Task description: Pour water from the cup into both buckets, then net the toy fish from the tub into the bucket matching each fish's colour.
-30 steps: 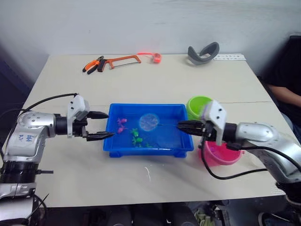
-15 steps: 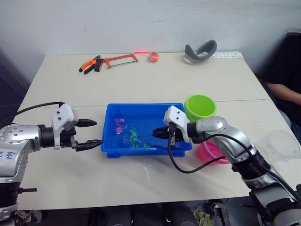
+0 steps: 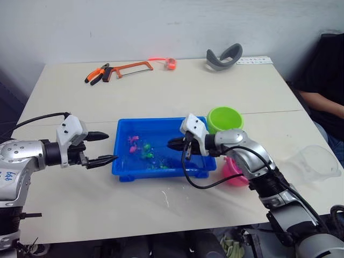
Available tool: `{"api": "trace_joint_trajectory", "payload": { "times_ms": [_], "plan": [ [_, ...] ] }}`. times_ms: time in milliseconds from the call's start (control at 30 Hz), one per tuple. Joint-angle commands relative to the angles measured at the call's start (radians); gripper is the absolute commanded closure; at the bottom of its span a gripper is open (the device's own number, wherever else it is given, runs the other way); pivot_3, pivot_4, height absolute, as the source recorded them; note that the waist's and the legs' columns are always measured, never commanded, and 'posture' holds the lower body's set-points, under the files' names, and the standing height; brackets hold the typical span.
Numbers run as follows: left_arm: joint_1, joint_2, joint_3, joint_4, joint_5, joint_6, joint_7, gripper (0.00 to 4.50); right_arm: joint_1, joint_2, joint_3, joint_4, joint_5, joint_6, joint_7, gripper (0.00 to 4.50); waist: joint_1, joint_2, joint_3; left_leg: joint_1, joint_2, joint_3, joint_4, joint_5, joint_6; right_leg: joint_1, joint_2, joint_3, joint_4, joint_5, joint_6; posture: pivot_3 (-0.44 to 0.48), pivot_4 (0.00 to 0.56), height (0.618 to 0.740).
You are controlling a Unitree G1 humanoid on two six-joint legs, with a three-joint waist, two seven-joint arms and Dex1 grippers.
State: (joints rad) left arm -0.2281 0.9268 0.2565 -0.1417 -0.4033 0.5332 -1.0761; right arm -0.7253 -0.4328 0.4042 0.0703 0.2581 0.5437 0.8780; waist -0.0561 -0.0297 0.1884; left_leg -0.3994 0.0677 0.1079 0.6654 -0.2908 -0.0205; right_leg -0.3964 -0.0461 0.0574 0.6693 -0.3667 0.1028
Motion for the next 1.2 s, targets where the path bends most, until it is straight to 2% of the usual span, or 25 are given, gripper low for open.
{"api": "trace_joint_trajectory", "payload": {
  "times_ms": [33,333,533,667,900,1067,1200],
  "plan": [
    [-0.071,-0.020,-0.030,0.043,0.000,-0.043,0.006,0.05,0.027,-0.026,-0.109,-0.158,0.108,0.085,0.044,4.50,-0.001,0.000,0.000,0.000,0.000,0.000,0.000,0.000,0.000,0.000,0.000,0.000,0.000,0.000,0.000,0.000,0.150,0.740],
    [-0.223,-0.082,-0.113,0.128,-0.025,-0.044,-0.036,0.05,0.141,-0.145,-0.223,-0.357,0.161,0.166,0.041,4.50,0.003,0.000,0.000,-0.003,-0.001,-0.001,0.001,0.000,0.000,-0.001,0.001,-0.001,0.000,0.000,0.000,0.000,0.150,0.740],
    [-0.322,-0.139,-0.203,0.154,-0.050,-0.029,-0.119,0.05,0.300,-0.259,-0.437,-0.571,0.273,0.264,-0.001,4.50,0.015,0.000,0.000,-0.003,-0.001,-0.001,0.001,0.000,0.000,-0.001,0.002,-0.001,-0.001,0.000,0.000,0.000,0.150,0.740],
    [-0.395,-0.206,-0.272,0.179,-0.052,-0.041,-0.170,0.05,0.419,-0.326,-0.630,-0.706,0.385,0.341,-0.027,4.50,0.025,0.000,0.000,-0.003,-0.001,-0.001,0.002,0.000,0.000,-0.001,0.003,0.000,0.000,0.000,0.001,0.000,0.150,0.740],
    [-0.514,-0.327,-0.365,0.262,-0.029,-0.109,-0.247,0.05,0.709,-0.416,-1.098,-0.917,0.643,0.457,-0.025,4.50,0.034,0.000,0.000,-0.003,-0.002,-0.003,0.002,0.001,0.001,0.001,0.004,0.000,-0.003,0.001,0.001,0.000,0.150,0.740],
    [-0.564,-0.410,-0.417,0.325,-0.020,-0.153,-0.297,0.05,0.966,-0.405,-1.471,-0.989,0.788,0.487,-0.019,4.50,0.033,0.000,0.000,-0.003,-0.003,-0.004,0.002,0.001,0.002,0.005,0.005,0.001,-0.007,0.002,0.004,0.000,0.150,0.740],
    [-0.591,-0.451,-0.443,0.376,-0.005,-0.192,-0.332,0.05,1.181,-0.355,-1.702,-1.003,0.823,0.443,0.018,4.50,0.031,0.000,0.000,-0.003,-0.005,-0.004,0.002,0.001,0.002,0.005,0.006,0.002,-0.007,0.002,0.004,0.000,0.150,0.740]
  ]
}}
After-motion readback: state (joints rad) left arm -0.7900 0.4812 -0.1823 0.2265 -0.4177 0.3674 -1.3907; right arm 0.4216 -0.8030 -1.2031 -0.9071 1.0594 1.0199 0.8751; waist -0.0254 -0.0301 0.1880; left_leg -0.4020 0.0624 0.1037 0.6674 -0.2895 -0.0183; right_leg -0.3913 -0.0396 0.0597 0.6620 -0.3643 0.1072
